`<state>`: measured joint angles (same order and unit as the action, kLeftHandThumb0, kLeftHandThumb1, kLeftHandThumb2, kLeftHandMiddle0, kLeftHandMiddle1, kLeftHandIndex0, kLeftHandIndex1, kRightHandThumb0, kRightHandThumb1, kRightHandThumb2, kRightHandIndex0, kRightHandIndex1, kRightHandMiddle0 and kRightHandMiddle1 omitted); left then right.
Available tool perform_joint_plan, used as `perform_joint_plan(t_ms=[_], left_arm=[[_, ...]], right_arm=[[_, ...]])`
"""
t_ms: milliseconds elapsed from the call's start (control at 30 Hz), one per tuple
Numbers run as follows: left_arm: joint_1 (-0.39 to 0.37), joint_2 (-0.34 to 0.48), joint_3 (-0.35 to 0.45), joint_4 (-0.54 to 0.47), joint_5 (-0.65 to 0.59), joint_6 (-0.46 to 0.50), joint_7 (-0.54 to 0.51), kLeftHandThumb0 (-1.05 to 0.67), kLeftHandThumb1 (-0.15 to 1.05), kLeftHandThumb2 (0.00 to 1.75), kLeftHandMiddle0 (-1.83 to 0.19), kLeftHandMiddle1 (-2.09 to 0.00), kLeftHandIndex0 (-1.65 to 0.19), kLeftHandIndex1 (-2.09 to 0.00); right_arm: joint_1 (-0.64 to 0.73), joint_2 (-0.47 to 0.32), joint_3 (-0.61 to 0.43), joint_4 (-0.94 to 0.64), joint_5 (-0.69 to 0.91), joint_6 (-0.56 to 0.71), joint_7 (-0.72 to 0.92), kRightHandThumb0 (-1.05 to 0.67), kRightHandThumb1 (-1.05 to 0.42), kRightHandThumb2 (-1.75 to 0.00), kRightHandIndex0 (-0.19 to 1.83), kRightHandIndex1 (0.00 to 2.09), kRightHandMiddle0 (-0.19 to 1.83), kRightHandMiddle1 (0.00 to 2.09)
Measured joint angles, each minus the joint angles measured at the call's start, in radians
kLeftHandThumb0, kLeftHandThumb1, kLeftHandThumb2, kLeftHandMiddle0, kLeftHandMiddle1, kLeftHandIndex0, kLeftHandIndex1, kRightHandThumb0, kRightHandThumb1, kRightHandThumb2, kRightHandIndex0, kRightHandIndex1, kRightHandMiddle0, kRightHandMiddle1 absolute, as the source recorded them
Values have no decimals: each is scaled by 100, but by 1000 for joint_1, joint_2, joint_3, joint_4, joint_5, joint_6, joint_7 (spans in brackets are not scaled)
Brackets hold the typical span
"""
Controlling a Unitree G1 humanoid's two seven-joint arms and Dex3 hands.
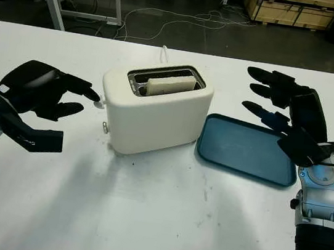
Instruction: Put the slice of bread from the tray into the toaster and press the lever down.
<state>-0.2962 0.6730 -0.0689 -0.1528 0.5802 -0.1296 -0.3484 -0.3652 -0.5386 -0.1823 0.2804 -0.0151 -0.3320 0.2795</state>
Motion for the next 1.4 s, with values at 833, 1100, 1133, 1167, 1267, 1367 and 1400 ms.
perform_joint_plan(t_ms=[833,1100,1133,1167,1267,1367,1400], left_arm=[[-7,0,-24,47,2,1,0,-25,58,95,-79,-160,-62,-61],[-22,0,-78,80,6,-3,-20,-29,54,97,-76,-136,-62,-69],[-24,0,-88,88,6,-2,-23,-29,52,98,-72,-127,-63,-70],[-25,-3,-100,98,7,0,-24,-29,50,98,-64,-115,-64,-71],[-13,-37,-141,138,32,29,-12,-25,58,82,-68,-96,-64,-64],[-9,-62,-175,183,44,37,25,-22,65,67,-68,-83,-68,-55],[-9,-75,-181,204,45,41,45,-21,66,65,-66,-81,-69,-54]], right_arm=[[10,0,0,-9,1,20,0,-38,-92,0,76,0,70,0],[19,0,-2,-20,1,20,1,-39,-92,0,77,0,70,0],[20,0,-2,-23,1,20,1,-39,-92,0,77,0,70,0],[20,0,-2,-26,2,20,1,-39,-92,0,77,0,70,0],[26,0,-4,-34,5,20,2,-39,-92,0,77,0,70,0],[28,0,-4,-37,5,20,5,-40,-92,0,77,0,70,0],[28,0,-4,-38,5,20,6,-41,-92,-1,77,0,70,0]])
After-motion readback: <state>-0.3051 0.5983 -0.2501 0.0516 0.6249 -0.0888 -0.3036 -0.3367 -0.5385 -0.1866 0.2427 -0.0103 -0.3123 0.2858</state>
